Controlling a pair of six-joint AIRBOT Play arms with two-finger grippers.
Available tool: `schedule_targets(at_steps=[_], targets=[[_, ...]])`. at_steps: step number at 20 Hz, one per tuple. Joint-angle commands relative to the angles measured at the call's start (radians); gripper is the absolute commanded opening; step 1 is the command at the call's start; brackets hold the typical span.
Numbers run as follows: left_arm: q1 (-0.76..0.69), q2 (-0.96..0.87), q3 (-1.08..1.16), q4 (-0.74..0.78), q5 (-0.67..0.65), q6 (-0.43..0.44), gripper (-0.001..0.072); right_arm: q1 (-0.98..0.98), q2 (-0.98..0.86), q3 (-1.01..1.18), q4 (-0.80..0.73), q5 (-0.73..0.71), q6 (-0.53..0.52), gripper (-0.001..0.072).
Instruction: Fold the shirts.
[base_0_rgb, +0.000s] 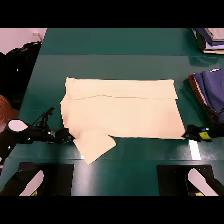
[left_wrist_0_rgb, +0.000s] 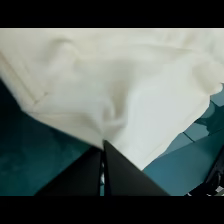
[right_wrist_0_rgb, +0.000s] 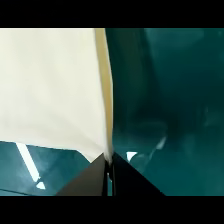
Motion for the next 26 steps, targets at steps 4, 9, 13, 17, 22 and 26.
schedule_targets(at_steps=[4, 9, 13, 17, 22, 26], targets=[[0.000, 0.336, 0.005, 0.033, -0.266, -0.205, 0.0026, 0.002, 0.267, 0.003, -0.159, 0.185, 0.023, 0.0018], [0.000, 0.249, 0.201, -0.001, -0.053, -0.154, 0.0026, 0.024, 0.220, 0.190, -0.028, 0.136, 0.048, 0.0017], [0.000, -0.080, 0.425, -0.018, 0.050, -0.047, 0.0027, 0.135, -0.019, 0.377, -0.021, 0.050, 0.080, 0.0017], [0.000, -0.423, 0.631, -0.051, 0.078, 0.000, 0.0027, 0.248, -0.284, 0.552, -0.021, -0.025, 0.134, 0.0017], [0.000, -0.702, 0.800, -0.083, 0.136, 0.018, 0.0028, 0.286, -0.544, 0.757, 0.010, -0.056, 0.161, 0.0018], [0.000, -0.769, 0.879, -0.116, 0.200, 0.076, 0.0028, 0.248, -0.685, 0.894, 0.199, -0.085, 0.160, 0.0018]])
